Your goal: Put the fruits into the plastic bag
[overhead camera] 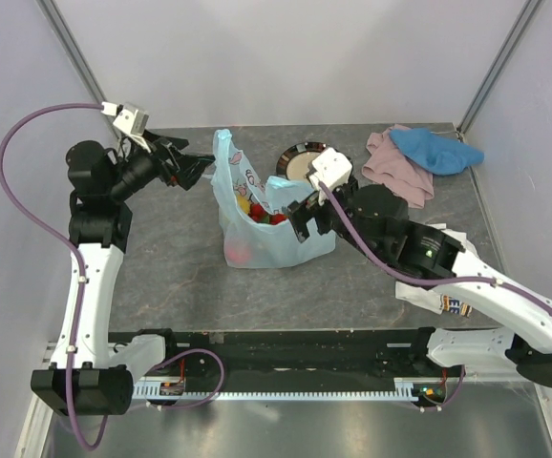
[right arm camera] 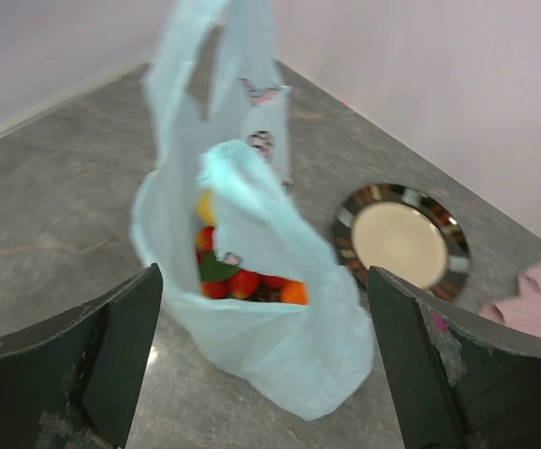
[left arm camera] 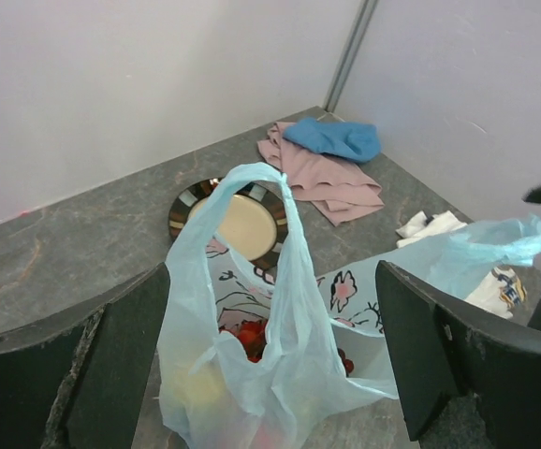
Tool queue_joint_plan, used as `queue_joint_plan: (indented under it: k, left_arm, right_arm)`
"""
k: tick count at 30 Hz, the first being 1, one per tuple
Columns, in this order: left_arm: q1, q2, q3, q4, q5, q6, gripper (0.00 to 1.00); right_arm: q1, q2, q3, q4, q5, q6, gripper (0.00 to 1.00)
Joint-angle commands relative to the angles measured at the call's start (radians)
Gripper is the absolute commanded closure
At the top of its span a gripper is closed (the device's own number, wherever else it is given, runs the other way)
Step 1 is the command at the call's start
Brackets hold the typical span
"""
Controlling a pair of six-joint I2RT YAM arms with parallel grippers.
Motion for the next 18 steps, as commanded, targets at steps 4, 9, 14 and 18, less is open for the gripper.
queue_joint_plan:
  k: [4,9,14,18]
  left_arm:
    - [0.0,-0.021,-0.012,0.025,-0.169,0.004,0.02]
    - [0.005,-0.004,-0.021,0.015,-0.261,-0.027,0.02]
    - [0.013,-0.002,-0.046,0.048,-0.261,-0.058,0.02]
    - [0.042,-0.013,-0.051,0.037,-0.289,-0.073,0.01]
  right_arm:
    - [0.0,-0.09,-0.052,-0.01,-0.353,-0.076,0.02]
    - [-0.049,-0.088,0.024,-0.002,-0.203,-0.001,0.02]
    - [-0.217,-0.082,0.092,-0.001,-0.235,0.092,0.02]
    - [-0.415,-0.076,0.106,0.005,-0.314,0.18,0.02]
